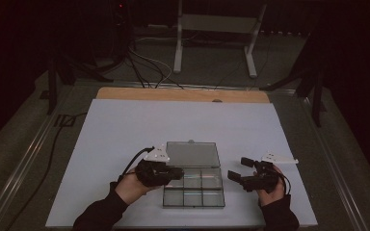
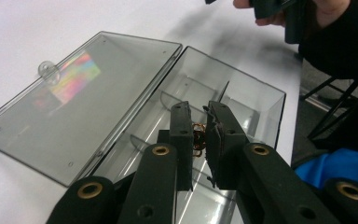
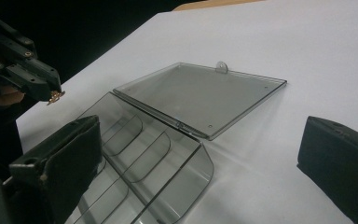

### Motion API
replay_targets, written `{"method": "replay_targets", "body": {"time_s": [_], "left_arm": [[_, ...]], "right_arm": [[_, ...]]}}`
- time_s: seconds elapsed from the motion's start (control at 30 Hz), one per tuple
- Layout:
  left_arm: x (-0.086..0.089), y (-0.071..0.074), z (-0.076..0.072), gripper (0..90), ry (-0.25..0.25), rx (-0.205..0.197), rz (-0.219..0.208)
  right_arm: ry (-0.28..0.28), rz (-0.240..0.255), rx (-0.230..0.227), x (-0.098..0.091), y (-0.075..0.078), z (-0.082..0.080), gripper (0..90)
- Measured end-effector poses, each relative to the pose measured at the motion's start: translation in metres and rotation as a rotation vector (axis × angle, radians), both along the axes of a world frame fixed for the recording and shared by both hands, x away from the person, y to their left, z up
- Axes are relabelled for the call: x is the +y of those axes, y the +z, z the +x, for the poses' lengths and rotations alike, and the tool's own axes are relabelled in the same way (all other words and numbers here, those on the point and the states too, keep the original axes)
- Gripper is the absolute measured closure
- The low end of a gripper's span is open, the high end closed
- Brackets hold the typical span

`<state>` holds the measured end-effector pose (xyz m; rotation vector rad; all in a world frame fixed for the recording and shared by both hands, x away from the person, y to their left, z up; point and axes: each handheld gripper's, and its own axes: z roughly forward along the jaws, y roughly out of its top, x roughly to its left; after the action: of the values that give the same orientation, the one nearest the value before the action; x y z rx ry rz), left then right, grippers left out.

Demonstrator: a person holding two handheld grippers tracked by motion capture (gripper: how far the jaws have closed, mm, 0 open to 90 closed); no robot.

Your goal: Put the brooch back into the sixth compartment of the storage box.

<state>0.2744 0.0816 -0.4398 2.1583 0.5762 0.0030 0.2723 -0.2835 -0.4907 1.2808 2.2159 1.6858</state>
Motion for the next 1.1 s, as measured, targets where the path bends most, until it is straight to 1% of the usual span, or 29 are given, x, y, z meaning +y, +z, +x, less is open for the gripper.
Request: {"method": "replay_targets", "body": {"time_s": [0.1,0.27,0.33,0.4,0.67,0.77,1.1], "left_arm": [[-0.004,0.002,-0.001,83.8,-0.016,0.002,-0.01],[-0.01,0.003,-0.002,83.8,-0.04,-0.002,-0.011],[-0.016,0.004,-0.005,83.8,-0.059,-0.003,-0.021],[-0.02,0.005,-0.006,83.8,-0.072,-0.009,-0.016],[-0.035,0.005,-0.009,83.8,-0.121,0.008,-0.035],[-0.042,0.005,-0.011,83.8,-0.144,0.005,-0.037],[-0.056,0.003,-0.011,83.7,-0.179,0.006,-0.046]], "right_arm": [[0.001,0.0,0.0,0.0,0.0,0.0,0.0],[0.003,-0.002,0.0,0.001,0.0,0.0,0.0],[0.003,-0.002,-0.001,0.001,0.0,0.0,0.0],[0.002,-0.001,-0.002,0.001,0.0,0.0,0.0],[0.002,0.0,0.0,0.0,0.0,0.0,0.0],[0.002,0.0,0.0,0.0,0.0,0.0,0.0],[0.004,0.003,0.0,0.0,0.0,0.0,0.0]]}}
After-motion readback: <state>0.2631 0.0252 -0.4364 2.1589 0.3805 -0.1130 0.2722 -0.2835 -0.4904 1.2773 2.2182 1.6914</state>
